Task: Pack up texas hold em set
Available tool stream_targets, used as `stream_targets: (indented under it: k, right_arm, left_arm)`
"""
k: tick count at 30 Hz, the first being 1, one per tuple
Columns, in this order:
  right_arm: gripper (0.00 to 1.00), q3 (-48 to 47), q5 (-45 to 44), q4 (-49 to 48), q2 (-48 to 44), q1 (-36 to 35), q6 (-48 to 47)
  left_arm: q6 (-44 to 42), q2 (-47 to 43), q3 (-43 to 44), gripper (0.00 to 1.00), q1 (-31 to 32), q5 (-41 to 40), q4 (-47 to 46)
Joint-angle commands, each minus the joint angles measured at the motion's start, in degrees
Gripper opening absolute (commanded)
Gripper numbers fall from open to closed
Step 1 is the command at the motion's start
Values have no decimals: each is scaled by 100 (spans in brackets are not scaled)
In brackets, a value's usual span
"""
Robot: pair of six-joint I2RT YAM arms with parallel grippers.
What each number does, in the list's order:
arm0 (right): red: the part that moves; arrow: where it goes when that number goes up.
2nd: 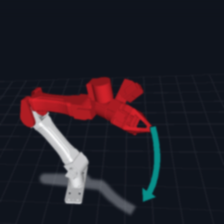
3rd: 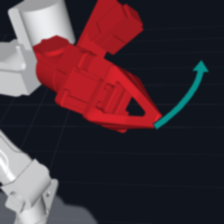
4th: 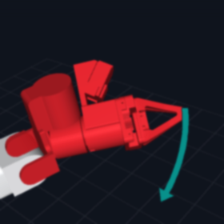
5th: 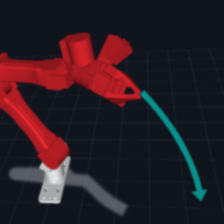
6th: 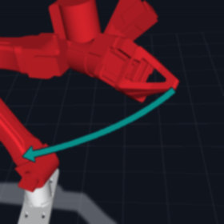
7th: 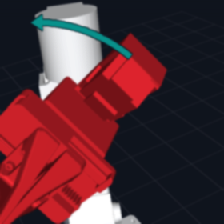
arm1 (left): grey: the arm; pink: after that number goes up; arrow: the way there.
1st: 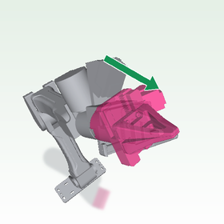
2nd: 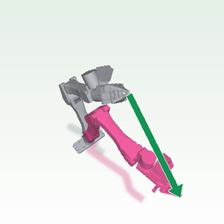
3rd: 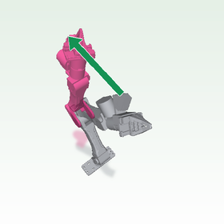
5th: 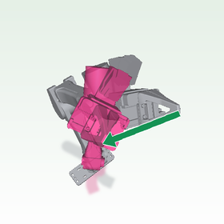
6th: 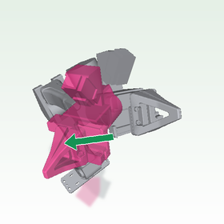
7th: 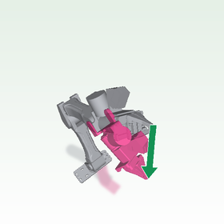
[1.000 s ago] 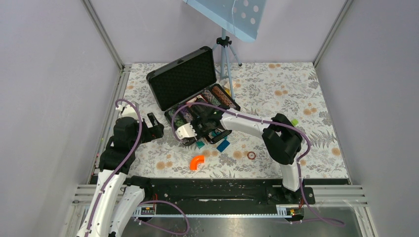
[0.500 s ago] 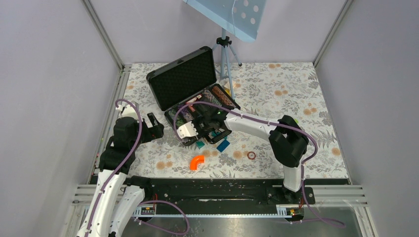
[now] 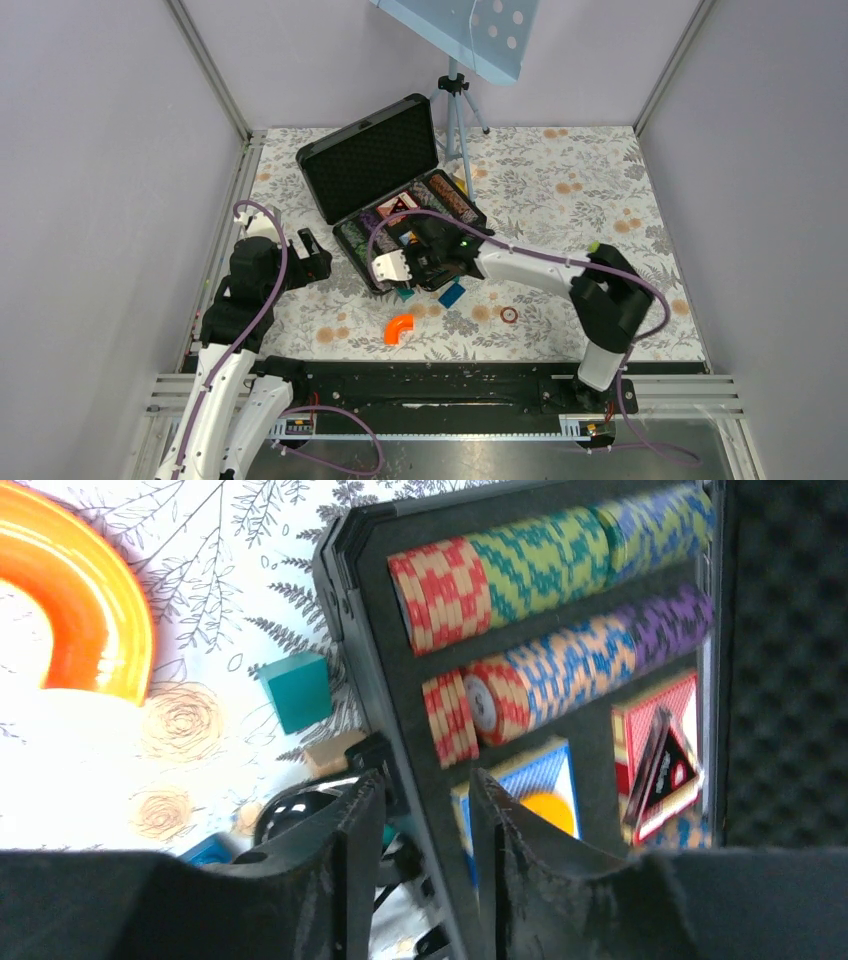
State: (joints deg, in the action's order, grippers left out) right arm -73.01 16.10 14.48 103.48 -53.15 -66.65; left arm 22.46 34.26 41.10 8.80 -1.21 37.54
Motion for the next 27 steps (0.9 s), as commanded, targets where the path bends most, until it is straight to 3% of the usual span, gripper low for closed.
stream_targets:
  k: [1, 4, 7, 9, 10, 14, 16, 21, 27]
  right_arm:
    - [46, 827, -237, -1462, -1155, 57, 1753]
    - [55, 1474, -1560, -2401, -1802, 75, 3781]
    - [55, 1989, -2791, -2378, -2525, 72, 5451]
    - [59, 2186, -4108, -1824, -3006, 94, 6887]
    - [62, 2132, -4357, -1123, -3171, 175, 7468]
    - [70, 1520, -4386, 1463, -3205, 736, 9040]
    - [71, 1621, -4372, 2085, -3237, 1074, 9647]
    - [71, 2618, -3378, 2069, -3652, 2111, 10811]
    - [75, 3210, -2925, 1929, -3484, 2247, 11103]
  left_arm:
    - [-57, -42, 0, 90, -20, 95, -271]
    - [-58, -56, -6, 90, -18, 94, -272]
    - [-57, -60, -6, 90, -18, 95, -273]
    - [-57, -46, -5, 90, -18, 89, -273]
    - [-57, -43, -1, 90, -25, 87, -269]
    - [-57, -18, -1, 91, -19, 70, -271]
    - [-57, -7, 4, 91, -18, 62, -265]
    - [-57, 35, -1, 92, -23, 76, -269]
    - [-57, 63, -6, 92, -21, 93, -280]
